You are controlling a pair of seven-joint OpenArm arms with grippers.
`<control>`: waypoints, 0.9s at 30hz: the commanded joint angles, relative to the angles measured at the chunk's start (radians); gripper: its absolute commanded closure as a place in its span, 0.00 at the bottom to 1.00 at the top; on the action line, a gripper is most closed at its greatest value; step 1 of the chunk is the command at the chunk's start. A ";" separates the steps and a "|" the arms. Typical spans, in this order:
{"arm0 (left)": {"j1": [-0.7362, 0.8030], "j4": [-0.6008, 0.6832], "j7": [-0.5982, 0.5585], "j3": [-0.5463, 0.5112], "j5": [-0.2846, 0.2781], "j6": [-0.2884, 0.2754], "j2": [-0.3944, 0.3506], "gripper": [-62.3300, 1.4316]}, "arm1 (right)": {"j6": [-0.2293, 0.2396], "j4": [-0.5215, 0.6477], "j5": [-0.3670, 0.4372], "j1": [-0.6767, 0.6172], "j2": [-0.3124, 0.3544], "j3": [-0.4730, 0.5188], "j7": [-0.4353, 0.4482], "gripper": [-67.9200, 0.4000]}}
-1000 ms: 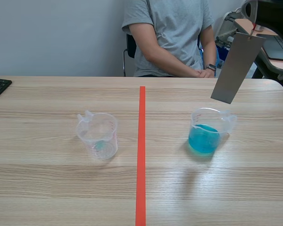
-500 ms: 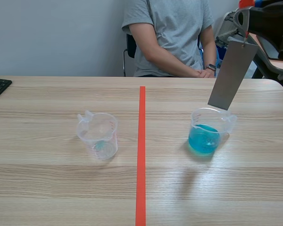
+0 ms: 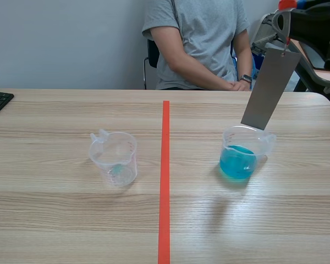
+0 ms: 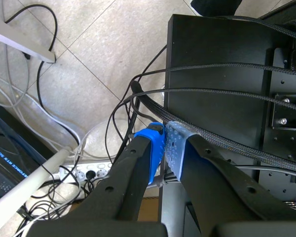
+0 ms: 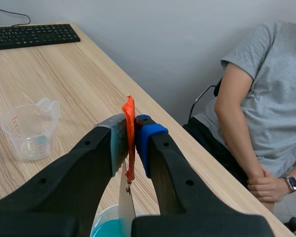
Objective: Do the redox reaction experiment.
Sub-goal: 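Move the plate over the blue solution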
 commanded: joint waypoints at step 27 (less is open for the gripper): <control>0.229 0.639 -0.132 -0.060 -0.028 -0.039 -0.442 0.90 | -0.003 0.009 0.014 0.020 0.014 0.002 0.004 0.97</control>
